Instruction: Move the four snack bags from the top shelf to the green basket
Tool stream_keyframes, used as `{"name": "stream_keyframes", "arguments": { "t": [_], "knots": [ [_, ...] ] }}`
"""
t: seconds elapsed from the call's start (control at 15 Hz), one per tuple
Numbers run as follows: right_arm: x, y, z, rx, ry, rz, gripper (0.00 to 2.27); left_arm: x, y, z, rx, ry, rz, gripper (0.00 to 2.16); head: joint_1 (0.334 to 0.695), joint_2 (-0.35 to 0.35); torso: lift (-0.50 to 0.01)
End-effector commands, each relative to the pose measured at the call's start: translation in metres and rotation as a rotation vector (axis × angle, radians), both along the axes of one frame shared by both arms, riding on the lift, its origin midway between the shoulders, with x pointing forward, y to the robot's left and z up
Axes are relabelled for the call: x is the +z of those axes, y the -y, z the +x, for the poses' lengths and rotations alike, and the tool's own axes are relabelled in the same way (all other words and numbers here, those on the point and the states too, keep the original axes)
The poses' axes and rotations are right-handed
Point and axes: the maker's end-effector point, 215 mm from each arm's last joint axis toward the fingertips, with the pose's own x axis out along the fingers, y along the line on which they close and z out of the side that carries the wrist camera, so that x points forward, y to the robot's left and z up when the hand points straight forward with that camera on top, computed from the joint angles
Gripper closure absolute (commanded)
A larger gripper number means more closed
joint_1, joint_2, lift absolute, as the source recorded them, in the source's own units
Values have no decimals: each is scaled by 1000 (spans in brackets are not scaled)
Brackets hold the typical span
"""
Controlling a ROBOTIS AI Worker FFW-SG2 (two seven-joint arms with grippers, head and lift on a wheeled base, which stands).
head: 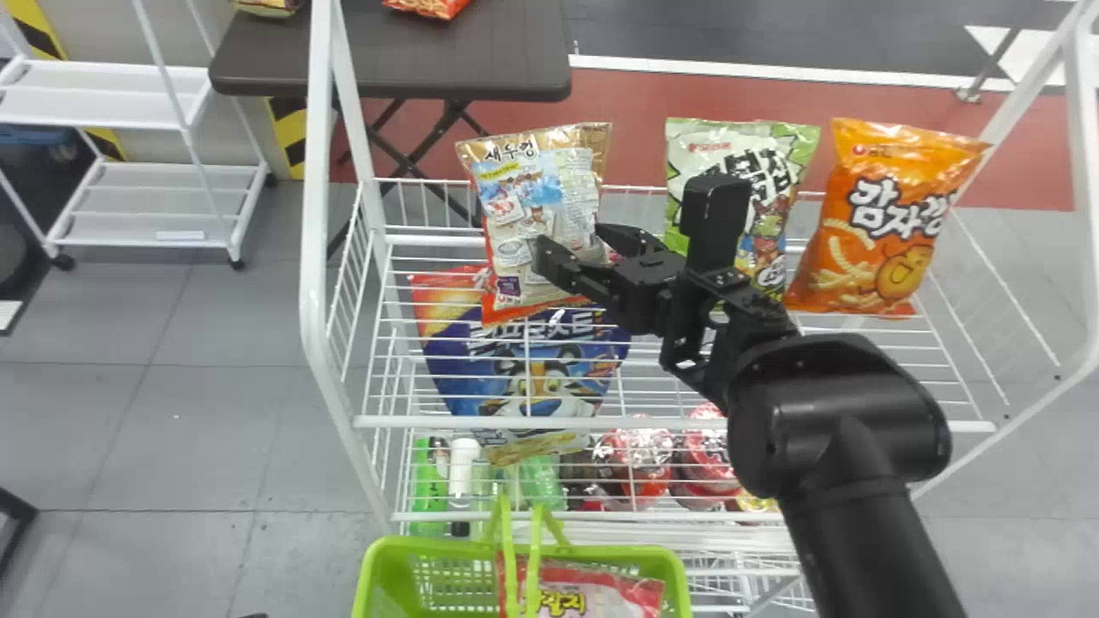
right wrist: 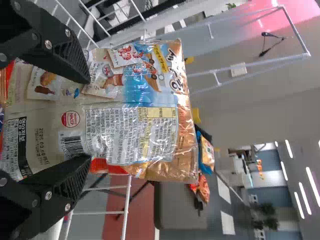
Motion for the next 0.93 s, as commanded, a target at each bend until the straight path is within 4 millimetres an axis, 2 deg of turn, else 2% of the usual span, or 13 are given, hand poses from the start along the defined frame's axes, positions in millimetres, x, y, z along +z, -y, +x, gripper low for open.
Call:
{"name": "stream_keyframes", "arguments": {
  "t": [0.0, 0.2, 0.33, 0.53, 0.6, 0.67, 0.8, 0.87],
  "knots": [
    [-7, -6, -11, 31, -33, -8, 2189, 0, 1, 2, -2, 1, 0, 1663, 695, -42, 0],
    [-10, 2, -12, 21, -50, -19, 2223, -1, 1, 2, -2, 0, -2, 1663, 695, -32, 0],
    [3, 7, -33, 23, -46, -26, 2223, -2, 0, 2, 1, -5, -5, 1663, 695, -42, 0],
    [25, 29, -95, 43, -109, -56, 2223, -1, -3, 5, 5, 0, -8, 1663, 695, -52, 0],
    [31, 47, -123, 37, -151, -73, 2219, -1, -3, 6, 5, 1, -7, 1663, 695, -67, 0],
    [40, 73, -149, 10, -185, -99, 2219, 1, -2, 9, 3, 7, -7, 1663, 695, -85, 0],
    [39, 113, -202, -22, -278, -137, 2219, 1, -1, 12, 4, 12, -5, 1663, 695, -142, 0],
    [37, 135, -231, -50, -353, -127, 2219, 1, -1, 14, 5, 13, -3, 1663, 695, -213, 0]
  ]
}}
